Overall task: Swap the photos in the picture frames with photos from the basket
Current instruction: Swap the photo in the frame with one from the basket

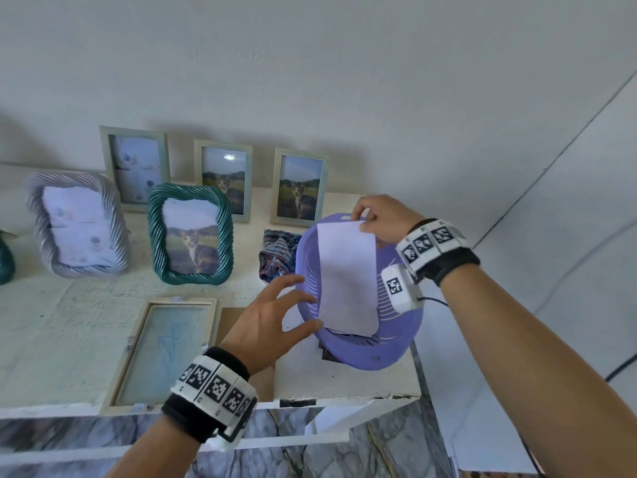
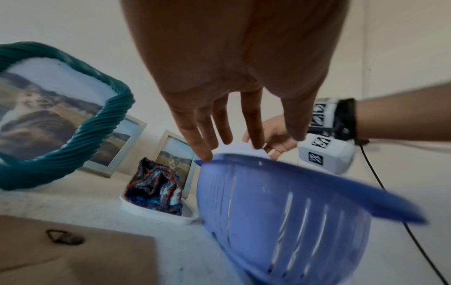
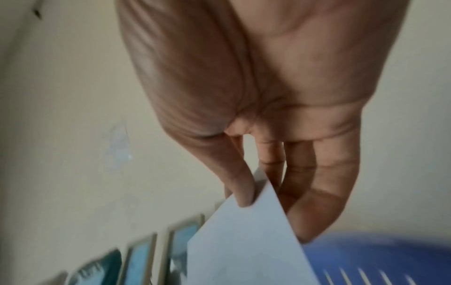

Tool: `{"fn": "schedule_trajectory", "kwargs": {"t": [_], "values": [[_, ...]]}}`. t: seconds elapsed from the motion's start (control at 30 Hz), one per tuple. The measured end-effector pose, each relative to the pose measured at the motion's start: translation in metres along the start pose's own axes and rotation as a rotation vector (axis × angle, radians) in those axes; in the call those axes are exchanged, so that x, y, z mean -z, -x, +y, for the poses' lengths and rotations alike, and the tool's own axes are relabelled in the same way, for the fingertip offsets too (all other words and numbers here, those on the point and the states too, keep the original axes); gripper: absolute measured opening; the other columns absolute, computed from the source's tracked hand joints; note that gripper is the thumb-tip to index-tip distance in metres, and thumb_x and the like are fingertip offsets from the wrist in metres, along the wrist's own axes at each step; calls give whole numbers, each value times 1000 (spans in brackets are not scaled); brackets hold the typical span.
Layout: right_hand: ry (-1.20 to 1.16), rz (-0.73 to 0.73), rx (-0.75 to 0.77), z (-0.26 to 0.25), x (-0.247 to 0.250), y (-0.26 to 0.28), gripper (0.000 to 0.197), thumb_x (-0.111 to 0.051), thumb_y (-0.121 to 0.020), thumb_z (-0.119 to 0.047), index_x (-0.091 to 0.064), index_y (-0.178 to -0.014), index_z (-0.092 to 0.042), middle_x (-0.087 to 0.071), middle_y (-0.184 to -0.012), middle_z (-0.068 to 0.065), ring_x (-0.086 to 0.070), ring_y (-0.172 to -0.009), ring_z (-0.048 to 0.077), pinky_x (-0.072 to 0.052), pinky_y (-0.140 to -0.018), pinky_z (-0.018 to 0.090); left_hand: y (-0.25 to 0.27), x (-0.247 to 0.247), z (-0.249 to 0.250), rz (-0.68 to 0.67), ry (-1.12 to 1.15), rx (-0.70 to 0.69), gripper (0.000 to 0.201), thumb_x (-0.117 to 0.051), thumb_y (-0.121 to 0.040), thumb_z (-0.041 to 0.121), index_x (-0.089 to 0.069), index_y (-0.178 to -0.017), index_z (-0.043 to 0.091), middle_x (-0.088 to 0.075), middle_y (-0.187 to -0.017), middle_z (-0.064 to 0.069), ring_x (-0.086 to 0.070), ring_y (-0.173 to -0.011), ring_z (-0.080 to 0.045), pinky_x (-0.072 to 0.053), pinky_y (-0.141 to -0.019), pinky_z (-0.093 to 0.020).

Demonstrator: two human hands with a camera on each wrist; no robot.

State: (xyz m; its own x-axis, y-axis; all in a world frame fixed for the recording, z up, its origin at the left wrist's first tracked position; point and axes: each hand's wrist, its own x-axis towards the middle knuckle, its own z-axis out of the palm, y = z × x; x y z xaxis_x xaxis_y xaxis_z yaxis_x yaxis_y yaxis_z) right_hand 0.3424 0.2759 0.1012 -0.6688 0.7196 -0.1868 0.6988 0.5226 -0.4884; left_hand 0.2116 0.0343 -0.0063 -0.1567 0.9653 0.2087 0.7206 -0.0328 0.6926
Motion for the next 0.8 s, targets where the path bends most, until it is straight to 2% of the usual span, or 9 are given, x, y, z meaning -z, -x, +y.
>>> {"fn": "schedule_trajectory", "kwargs": {"t": [0.07,0.2,0.3,0.4,0.47,0.53,0.63,0.7,0.8], "values": [[-87,100,30,-5,17,23,16,-55,-89,-3,-62,-93,-17,-62,-88,14,-65,-81,34,-60,-67,45,-3,10,2,101,77,3,48,-54,-82,62,-65,-115,29,-50,-132,12,-53,-114,0,-53,-89,-27],[-358,223,110,-30,27,61,13,-57,-91,-3,-63,-95,-14,-64,-91,14,-66,-80,24,-57,-62,32,-4,45,10,257,262,73,36,-66,-88,45,-59,-120,30,-61,-117,12,-60,-103,3,-54,-81,-17],[-487,180,201,-58,6,76,12,-58,-91,-1,-63,-96,-11,-66,-89,19,-65,-75,22,-56,-62,34,1,74,10,270,397,120,31,-65,-91,26,-59,-121,27,-69,-108,12,-66,-94,-2,-56,-76,-19],[-551,168,268,-87,-29,76,13,-59,-92,-2,-65,-98,-11,-65,-85,19,-63,-74,30,-56,-67,43,17,99,0,254,451,155,23,-67,-90,15,-66,-111,23,-73,-91,3,-68,-76,-9,-56,-66,-22],[-624,189,288,-104,-55,74,14,-62,-91,-9,-66,-103,-15,-62,-80,16,-60,-72,29,-56,-69,46,31,112,-13,268,482,194,18,-67,-89,9,-69,-105,18,-72,-81,0,-66,-66,-9,-55,-59,-21],[-729,195,251,-117,-83,74,23,-66,-90,-18,-64,-111,-22,-58,-79,16,-60,-71,28,-56,-66,44,48,124,-30,301,545,244,16,-66,-89,4,-69,-102,13,-72,-76,-2,-64,-63,-10,-55,-57,-22],[-925,126,124,-132,-131,83,42,-66,-90,-9,-54,-127,-23,-60,-78,12,-63,-72,22,-56,-65,41,70,134,-56,349,610,336,15,-64,-89,1,-69,-101,9,-73,-75,0,-64,-62,-9,-55,-58,-22],[-953,97,67,-140,-167,90,51,-64,-89,-3,-49,-133,-27,-63,-78,6,-64,-80,24,-56,-73,41,85,137,-74,362,613,395,13,-64,-89,0,-68,-99,8,-72,-72,0,-64,-61,-10,-56,-59,-23],[-947,55,1,-148,-214,101,55,-61,-90,1,-46,-133,-29,-68,-88,8,-65,-89,23,-54,-81,32,104,136,-98,323,570,477,12,-67,-88,3,-68,-97,11,-73,-75,-5,-67,-65,-16,-58,-61,-26]]}}
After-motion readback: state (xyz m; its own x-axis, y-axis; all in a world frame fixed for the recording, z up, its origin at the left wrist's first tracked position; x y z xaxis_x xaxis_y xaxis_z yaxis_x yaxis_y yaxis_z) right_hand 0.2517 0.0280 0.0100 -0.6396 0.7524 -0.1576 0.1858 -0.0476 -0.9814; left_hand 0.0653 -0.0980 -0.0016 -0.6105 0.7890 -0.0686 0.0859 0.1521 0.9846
